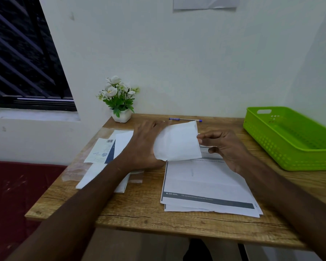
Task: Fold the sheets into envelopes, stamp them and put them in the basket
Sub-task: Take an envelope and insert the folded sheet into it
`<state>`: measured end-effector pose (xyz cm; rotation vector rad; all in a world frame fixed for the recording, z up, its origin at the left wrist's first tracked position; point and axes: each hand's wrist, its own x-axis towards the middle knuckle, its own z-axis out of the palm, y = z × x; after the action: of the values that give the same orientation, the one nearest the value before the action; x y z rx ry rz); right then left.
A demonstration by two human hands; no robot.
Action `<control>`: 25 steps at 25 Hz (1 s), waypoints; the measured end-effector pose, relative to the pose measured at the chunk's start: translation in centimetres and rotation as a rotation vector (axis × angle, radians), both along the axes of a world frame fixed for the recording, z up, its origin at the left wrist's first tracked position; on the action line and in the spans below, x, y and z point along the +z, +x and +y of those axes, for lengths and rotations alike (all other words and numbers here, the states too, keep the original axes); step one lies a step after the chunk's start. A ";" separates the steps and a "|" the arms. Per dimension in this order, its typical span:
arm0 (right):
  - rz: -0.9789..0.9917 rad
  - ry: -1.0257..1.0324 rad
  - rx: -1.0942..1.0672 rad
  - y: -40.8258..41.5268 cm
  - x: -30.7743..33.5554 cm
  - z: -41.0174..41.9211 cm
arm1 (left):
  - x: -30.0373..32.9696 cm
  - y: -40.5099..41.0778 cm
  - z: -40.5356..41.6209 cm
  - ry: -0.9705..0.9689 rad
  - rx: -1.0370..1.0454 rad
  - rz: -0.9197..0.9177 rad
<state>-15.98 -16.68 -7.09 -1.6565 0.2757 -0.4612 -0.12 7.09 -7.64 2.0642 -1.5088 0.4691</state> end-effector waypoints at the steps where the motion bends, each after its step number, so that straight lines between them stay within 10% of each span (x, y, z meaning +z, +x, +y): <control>1: -0.009 -0.010 -0.002 0.0 0.0 0.0 | 0.0 -0.2 0.0 0.004 -0.005 0.007; 25: -0.278 -0.966 -0.206 0.0 1.4 1.2 | 0.1 -1.2 -0.4 0.041 -0.060 0.020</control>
<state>-15.98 -15.51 -5.74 -2.4670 -0.0057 -1.0859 -1.33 6.67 -7.59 2.0426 -1.5760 0.3959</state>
